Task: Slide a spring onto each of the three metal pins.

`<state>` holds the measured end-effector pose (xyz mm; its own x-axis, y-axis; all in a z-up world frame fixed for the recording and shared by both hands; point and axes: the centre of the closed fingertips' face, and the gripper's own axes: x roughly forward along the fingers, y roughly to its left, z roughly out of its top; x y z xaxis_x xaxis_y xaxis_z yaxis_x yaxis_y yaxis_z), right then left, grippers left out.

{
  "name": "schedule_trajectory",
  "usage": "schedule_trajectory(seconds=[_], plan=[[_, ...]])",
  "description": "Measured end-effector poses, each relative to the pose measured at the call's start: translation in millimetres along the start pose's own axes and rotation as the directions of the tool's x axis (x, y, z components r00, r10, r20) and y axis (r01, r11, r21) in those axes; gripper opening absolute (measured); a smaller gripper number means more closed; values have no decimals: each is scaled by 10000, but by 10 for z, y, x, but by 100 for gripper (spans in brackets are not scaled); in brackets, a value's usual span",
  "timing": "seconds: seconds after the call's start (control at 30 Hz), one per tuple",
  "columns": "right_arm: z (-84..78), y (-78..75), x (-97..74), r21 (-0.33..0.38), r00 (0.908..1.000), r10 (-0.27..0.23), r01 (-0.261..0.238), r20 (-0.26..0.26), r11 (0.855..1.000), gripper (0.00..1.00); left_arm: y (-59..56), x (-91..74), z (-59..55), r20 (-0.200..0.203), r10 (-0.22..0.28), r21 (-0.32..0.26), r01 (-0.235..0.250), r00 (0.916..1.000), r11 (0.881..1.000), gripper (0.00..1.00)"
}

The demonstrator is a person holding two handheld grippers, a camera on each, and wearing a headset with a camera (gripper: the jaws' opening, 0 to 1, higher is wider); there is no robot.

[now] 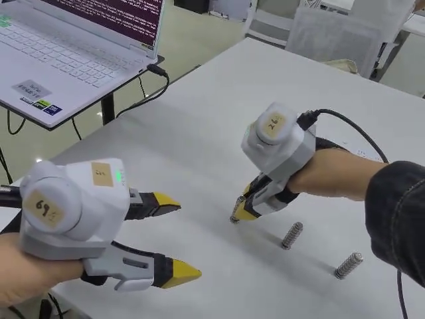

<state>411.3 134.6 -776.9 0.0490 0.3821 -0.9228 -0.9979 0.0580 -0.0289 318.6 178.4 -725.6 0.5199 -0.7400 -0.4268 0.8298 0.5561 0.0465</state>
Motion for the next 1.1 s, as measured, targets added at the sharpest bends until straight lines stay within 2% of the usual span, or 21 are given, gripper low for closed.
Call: schedule_trajectory(seconds=[0.23, 0.53, 0.77, 1.0, 1.1], plan=[[-18, 16, -6, -35, 10000, 28, -28, -76, 10000, 9, -4, 9, 6, 2, -23, 4, 23, 10000, 10000, 53], [-32, 30, -19, 82, 10000, 40, -41, 41, 10000, 19, -18, 20, 16, 21, -82, -7, 82, 10000, 10000, 54], [-49, 26, -37, 141, 9998, -48, 45, 198, 9999, 34, -27, 31, 17, -7, -134, -5, 134, 9999, 9999, 54], [-69, 41, -58, 330, 9995, -48, 37, 328, 9994, 57, -30, 36, 31, 1, -152, 16, 152, 9999, 9999, 54], [-33, 49, -76, 602, 9977, -38, -3, 673, 9982, 71, -34, 37, 34, 3, -158, 27, 158, 9999, 9999, 54]])
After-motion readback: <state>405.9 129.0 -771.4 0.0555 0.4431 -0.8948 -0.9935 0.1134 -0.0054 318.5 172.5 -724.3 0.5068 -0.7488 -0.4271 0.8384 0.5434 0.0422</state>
